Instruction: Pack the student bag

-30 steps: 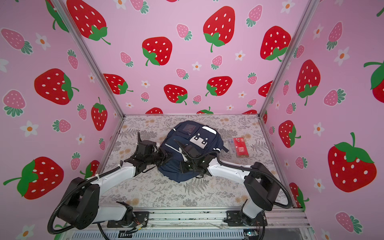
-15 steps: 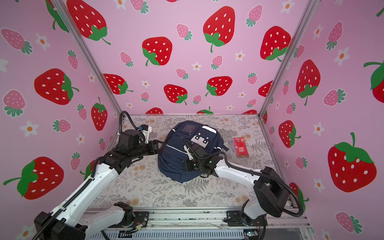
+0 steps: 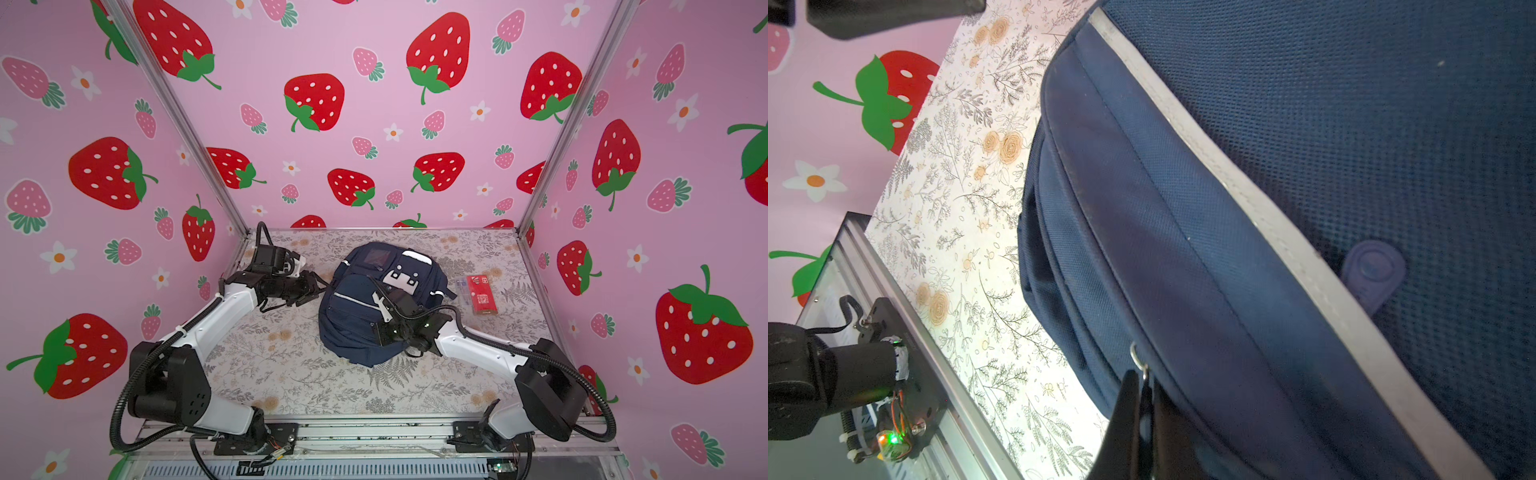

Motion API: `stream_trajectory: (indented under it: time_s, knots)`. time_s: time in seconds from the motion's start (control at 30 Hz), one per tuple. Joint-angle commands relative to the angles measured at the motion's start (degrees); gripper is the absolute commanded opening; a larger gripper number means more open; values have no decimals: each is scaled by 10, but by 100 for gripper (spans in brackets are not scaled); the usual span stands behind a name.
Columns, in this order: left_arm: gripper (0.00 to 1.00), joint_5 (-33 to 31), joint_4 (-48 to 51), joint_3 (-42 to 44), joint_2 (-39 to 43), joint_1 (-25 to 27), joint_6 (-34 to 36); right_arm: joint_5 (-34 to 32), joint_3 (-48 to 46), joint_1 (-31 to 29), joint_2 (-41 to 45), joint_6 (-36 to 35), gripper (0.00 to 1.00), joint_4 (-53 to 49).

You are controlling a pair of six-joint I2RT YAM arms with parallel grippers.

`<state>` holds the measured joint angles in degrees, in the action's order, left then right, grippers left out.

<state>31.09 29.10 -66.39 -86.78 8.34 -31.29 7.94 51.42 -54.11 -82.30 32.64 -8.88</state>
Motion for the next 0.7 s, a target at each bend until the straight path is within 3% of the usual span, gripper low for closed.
stream_trajectory:
  time_s: [0.0, 0.5, 0.67]
  knots:
    - [57, 26, 39, -46, -21, -2, 20, -14, -6, 6, 16, -22, 0, -33]
    - [56, 78, -50, -58, -141, 1, -35, -1, 10, 7, 5, -29, 0, -45]
    - [50, 43, -27, -99, -178, 8, -24, -4, 12, 7, 1, -23, 0, -48]
